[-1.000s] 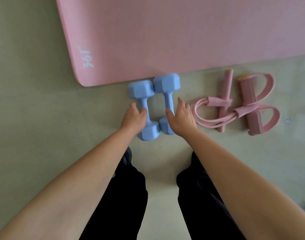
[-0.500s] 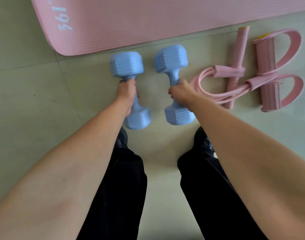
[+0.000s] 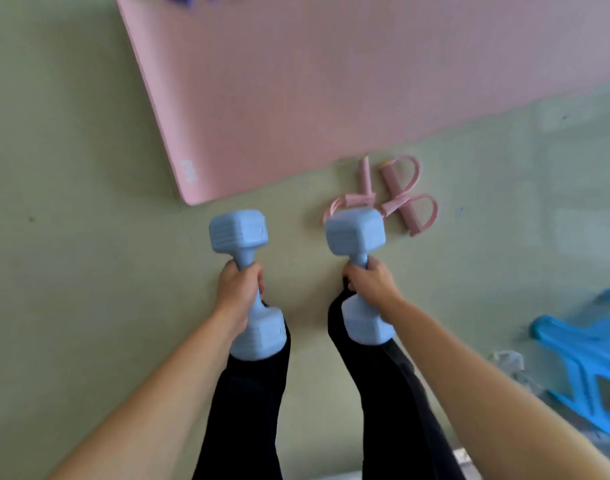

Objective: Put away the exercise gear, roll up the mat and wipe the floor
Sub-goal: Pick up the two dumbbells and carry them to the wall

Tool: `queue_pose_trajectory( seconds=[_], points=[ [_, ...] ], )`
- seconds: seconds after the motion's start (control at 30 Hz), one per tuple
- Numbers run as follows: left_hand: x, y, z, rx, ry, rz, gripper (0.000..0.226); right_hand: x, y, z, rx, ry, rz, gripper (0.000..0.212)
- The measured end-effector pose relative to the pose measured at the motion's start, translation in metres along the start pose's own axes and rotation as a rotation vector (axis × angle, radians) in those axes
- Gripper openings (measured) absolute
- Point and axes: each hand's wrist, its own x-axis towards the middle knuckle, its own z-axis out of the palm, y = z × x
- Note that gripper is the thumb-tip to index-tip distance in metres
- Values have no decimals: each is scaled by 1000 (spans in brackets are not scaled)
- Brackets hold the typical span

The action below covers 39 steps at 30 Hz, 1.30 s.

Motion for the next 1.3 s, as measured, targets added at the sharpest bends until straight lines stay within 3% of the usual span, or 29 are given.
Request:
queue_pose_trajectory(
  seconds=[0.17,0.3,0.57,0.7,0.9,1.07,1.3],
  points=[
    [-161,115,-39,5,-23,242,2,-155,-77,-92,210,99,-178,12],
    [-279,202,-55,-44,-42,508,10,-267,-121,-164,337,225,-348,18],
    [-451,316,-12,2,-219,910,9,-405,-145,-291,704,368,-557,21],
    [-514,348,47,66,-296,1118,14,-425,-135,-374,835,396,-648,21],
    [-592,375,188,70,-271,1403,28,-416,-90,-525,949,555,-705,22],
    [-646,400,295,72,-356,1417,33,-406,-56,-644,961,689,-684,30],
    [-682,461,428,115,-458,1437,30,-364,-56,-771,1049,700,-698,24]
  ],
)
